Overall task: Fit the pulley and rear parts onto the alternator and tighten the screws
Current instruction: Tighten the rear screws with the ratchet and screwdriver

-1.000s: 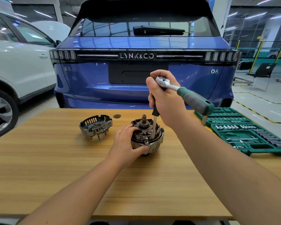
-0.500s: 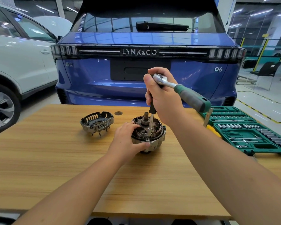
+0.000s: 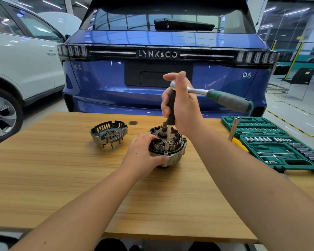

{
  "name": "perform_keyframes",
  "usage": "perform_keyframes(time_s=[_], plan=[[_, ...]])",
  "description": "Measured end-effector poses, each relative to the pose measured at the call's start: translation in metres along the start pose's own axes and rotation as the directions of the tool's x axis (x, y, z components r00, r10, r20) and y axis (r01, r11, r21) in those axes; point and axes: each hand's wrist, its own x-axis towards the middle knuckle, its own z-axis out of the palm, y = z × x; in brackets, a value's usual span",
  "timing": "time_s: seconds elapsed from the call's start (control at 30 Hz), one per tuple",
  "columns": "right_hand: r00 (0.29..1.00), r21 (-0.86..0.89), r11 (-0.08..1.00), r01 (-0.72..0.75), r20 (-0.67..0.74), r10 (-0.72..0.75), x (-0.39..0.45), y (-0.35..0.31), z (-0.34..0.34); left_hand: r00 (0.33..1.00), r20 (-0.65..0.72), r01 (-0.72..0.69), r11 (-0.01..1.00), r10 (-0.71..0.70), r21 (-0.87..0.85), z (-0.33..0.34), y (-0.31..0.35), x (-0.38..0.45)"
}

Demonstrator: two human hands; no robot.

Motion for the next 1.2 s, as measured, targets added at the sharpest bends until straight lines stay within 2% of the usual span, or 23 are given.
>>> perform_keyframes(time_s=[0.1, 0.2, 0.37, 0.77, 0.93, 1.1, 1.2], plan=[[0.996, 0.07, 0.994, -0.082, 0.04, 0.079, 0.004, 0.002, 0.0, 1.0, 0.005, 0.004, 1.0, -0.004, 0.005, 0.0, 0.001, 0.0], [0.984, 0.212, 0.963, -0.168, 0.093, 0.152, 0.007, 0.001, -0.002, 1.0, 0.008, 0.003, 1.0, -0.003, 0.015, -0.001, 0.002, -0.001], [0.994, 0.274, 0.955, -0.113, 0.028, 0.11, 0.008, 0.0, -0.002, 1.0, 0.012, -0.002, 1.0, 0.002, -0.003, -0.001, 0.003, -0.002], [0.996, 0.313, 0.949, -0.042, -0.059, 0.064, 0.006, -0.004, 0.007, 1.0, 0.017, 0.014, 1.0, -0.014, 0.012, -0.001, 0.003, -0.001], [0.98, 0.366, 0.925, -0.102, -0.122, 0.156, 0.008, -0.01, 0.007, 1.0, 0.025, 0.019, 1.0, -0.019, 0.022, -0.001, 0.003, 0.0], [0.962, 0.339, 0.929, -0.148, -0.169, 0.215, 0.013, -0.013, 0.005, 0.999, 0.04, 0.025, 0.999, -0.026, 0.022, -0.002, 0.003, 0.001], [0.975, 0.283, 0.956, -0.072, -0.183, 0.127, 0.013, -0.012, 0.0, 0.999, 0.042, 0.023, 1.0, -0.023, 0.015, -0.002, 0.002, 0.001]])
